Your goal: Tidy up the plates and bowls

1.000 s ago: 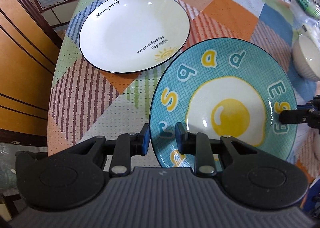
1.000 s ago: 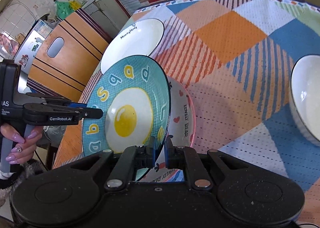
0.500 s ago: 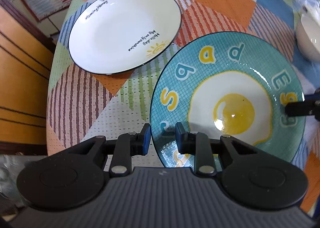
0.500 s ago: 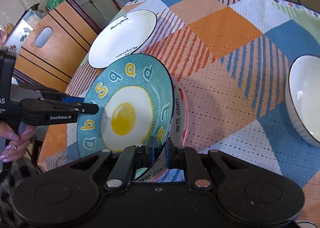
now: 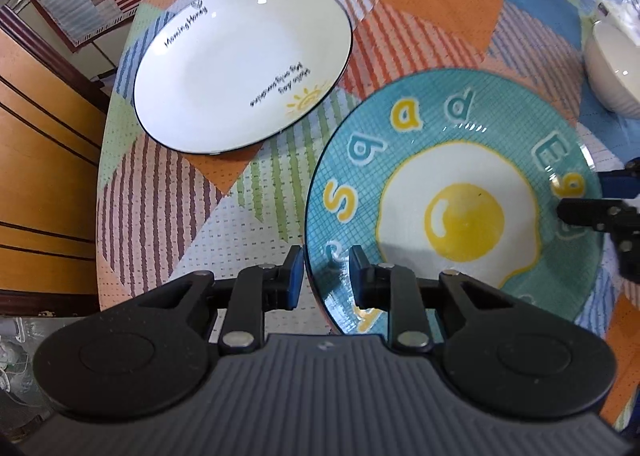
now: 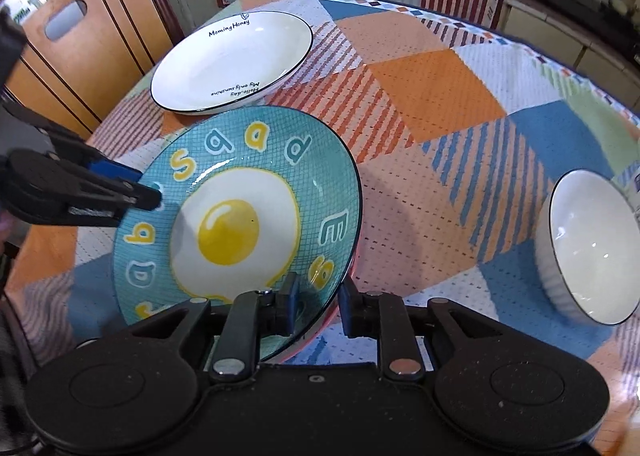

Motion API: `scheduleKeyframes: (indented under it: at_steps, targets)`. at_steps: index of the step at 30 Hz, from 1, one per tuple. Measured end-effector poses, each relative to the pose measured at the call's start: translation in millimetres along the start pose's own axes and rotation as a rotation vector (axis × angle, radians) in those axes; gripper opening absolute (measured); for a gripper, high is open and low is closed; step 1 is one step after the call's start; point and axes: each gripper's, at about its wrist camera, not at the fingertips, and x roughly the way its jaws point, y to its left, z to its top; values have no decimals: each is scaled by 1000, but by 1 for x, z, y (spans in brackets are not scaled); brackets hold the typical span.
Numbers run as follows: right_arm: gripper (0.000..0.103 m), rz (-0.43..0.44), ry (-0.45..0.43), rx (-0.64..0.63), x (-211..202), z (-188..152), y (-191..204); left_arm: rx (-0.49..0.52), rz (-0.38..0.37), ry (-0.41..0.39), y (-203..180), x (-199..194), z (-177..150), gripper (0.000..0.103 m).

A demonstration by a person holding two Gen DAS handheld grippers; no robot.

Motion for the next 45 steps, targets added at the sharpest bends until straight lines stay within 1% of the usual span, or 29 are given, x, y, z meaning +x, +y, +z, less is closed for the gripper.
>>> scheduleKeyframes:
  at_steps: [2, 3, 4, 5, 13, 16, 19, 22, 25, 26, 27, 28, 29, 30, 31, 32, 33, 35, 36, 39, 41, 43, 45]
  targets:
    - [26, -26, -5, -5, -2, 0, 1, -12, -38, -5, 3, -10, 2, 23]
    - [26, -53, -12, -20, -4, 0, 2, -15, -55, -7, 4, -15, 2, 23]
    - [26, -75, -25, -38, -8, 0, 4, -16, -66, -13, 4, -21, 2, 23]
    - [26, -76, -42, -49, -14, 1, 5, -14, -72, -22, 5, -27, 2, 23]
    - [26, -11, -169, -95, -69, 17, 19, 10, -88, -93, 18, -80, 6, 23]
    - [29, 26, -216, -114, -88, 27, 25, 13, -81, -126, 27, -99, 8, 24]
    - [34, 55, -251, -138, -103, 37, 33, 12, -66, -154, 37, -115, 10, 24]
    - [41, 75, -279, -162, -110, 48, 39, 11, -54, -178, 47, -126, 11, 24]
    - [50, 87, -299, -192, -113, 59, 44, 4, -38, -191, 58, -132, 13, 25]
    - [56, 94, -305, -200, -112, 62, 45, 1, -34, -193, 62, -132, 14, 26]
    - [62, 104, -310, -208, -111, 66, 46, 4, -32, -194, 66, -131, 16, 27]
    - [66, 118, -317, -216, -109, 70, 46, 9, -28, -195, 69, -130, 17, 34]
    - [72, 149, -328, -225, -105, 74, 45, 4, -23, -196, 73, -128, 18, 40]
    - [74, 194, -336, -233, -101, 77, 42, -2, -21, -196, 77, -125, 19, 42]
    - [74, 238, -335, -235, -94, 81, 38, -5, -22, -191, 81, -122, 21, 43]
    - [74, 264, -329, -220, -86, 86, 33, -10, -24, -183, 84, -117, 22, 46]
    - [74, 279, -320, -196, -77, 90, 29, -17, -28, -178, 88, -112, 24, 48]
    - [74, 303, -297, -152, -56, 99, 20, -26, -33, -177, 97, -99, 29, 56]
    - [74, 313, -283, -133, -46, 104, 16, -38, -31, -171, 103, -91, 32, 57]
    - [74, 311, -253, -74, -13, 117, 7, -83, -36, -169, 119, -69, 41, 60]
    - [74, 295, -235, -33, 8, 125, 3, -97, -35, -172, 128, -54, 46, 64]
    - [74, 299, -213, 11, 27, 132, -3, -81, -23, -161, 132, -38, 50, 64]
    - [74, 314, -197, 67, 45, 138, -11, -116, -14, -172, 138, -25, 53, 67]
